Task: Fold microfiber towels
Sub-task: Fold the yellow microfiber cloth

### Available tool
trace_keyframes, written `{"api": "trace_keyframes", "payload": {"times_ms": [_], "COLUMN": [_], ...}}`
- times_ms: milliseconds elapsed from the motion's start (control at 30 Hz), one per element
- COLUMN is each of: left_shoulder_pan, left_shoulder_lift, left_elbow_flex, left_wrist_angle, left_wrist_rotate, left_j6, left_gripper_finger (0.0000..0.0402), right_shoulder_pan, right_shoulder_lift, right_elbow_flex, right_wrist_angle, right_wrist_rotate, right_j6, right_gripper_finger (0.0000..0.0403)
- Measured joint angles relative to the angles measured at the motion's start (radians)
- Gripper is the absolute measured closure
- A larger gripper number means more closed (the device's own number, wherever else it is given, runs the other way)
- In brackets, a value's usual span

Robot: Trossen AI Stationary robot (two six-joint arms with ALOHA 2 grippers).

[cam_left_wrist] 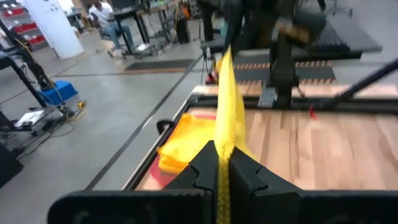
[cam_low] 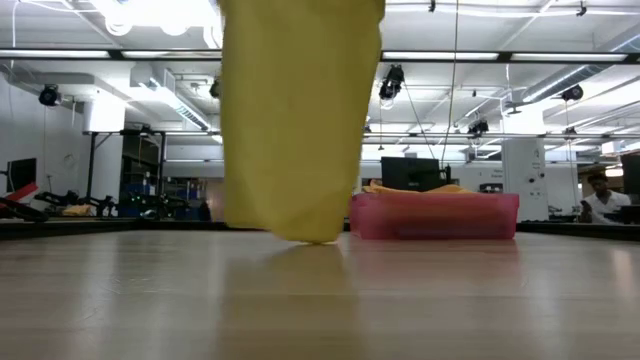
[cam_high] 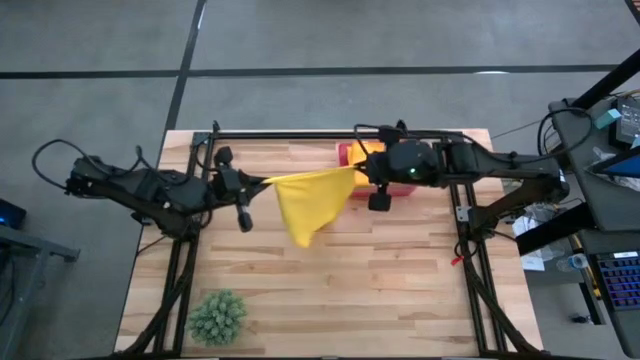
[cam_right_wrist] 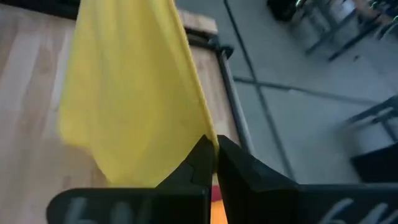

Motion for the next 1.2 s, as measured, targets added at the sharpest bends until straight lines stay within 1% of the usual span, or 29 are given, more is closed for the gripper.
{"api": "trace_keyframes", "payload": {"times_ms": [67, 200, 300, 567, 633, 800, 833, 900, 1100, 1200], "left_shoulder_pan": [0.000, 0.000, 0.000, 0.052, 0.065, 0.069, 0.069, 0.069, 0.068, 0.061], "left_shoulder_lift": [-0.029, -0.052, -0.054, -0.056, -0.058, -0.054, -0.052, -0.044, 0.012, 0.055], "left_elbow_flex": [-0.002, -0.005, -0.002, 0.022, 0.031, 0.036, 0.033, 0.028, 0.026, 0.026], "left_wrist_angle": [-0.050, -0.064, -0.069, -0.083, -0.094, -0.213, -0.223, -0.250, -0.270, -0.270], "left_wrist_rotate": [0.001, 0.002, 0.010, 0.012, 0.012, 0.015, 0.019, 0.049, 0.225, 0.360], "left_j6": [-0.002, 0.011, 0.060, 0.205, 0.207, 0.182, 0.159, 0.099, -0.048, -0.083], "left_gripper_finger": [0.0402, 0.0402, 0.0402, 0.0402, 0.0402, 0.0402, 0.0402, 0.0402, 0.0402, 0.0402], "right_shoulder_pan": [0.000, 0.000, 0.000, -0.023, -0.024, -0.024, -0.024, -0.025, -0.024, -0.008], "right_shoulder_lift": [0.000, 0.011, 0.033, 0.099, 0.109, 0.113, 0.113, 0.111, 0.101, 0.102], "right_elbow_flex": [0.032, 0.086, 0.124, 0.188, 0.189, 0.186, 0.186, 0.189, 0.186, 0.157], "right_wrist_angle": [0.005, 0.017, 0.025, 0.027, 0.027, 0.024, 0.015, -0.030, -0.185, -0.232], "right_wrist_rotate": [0.016, 0.038, 0.088, 0.139, 0.146, 0.134, 0.121, 0.050, -0.274, -0.420], "right_j6": [-0.033, -0.085, -0.130, -0.222, -0.244, -0.268, -0.263, -0.237, -0.129, -0.083], "right_gripper_finger": [0.0394, 0.0394, 0.0394, 0.0394, 0.0394, 0.0394, 0.0394, 0.0394, 0.0394, 0.0394]}}
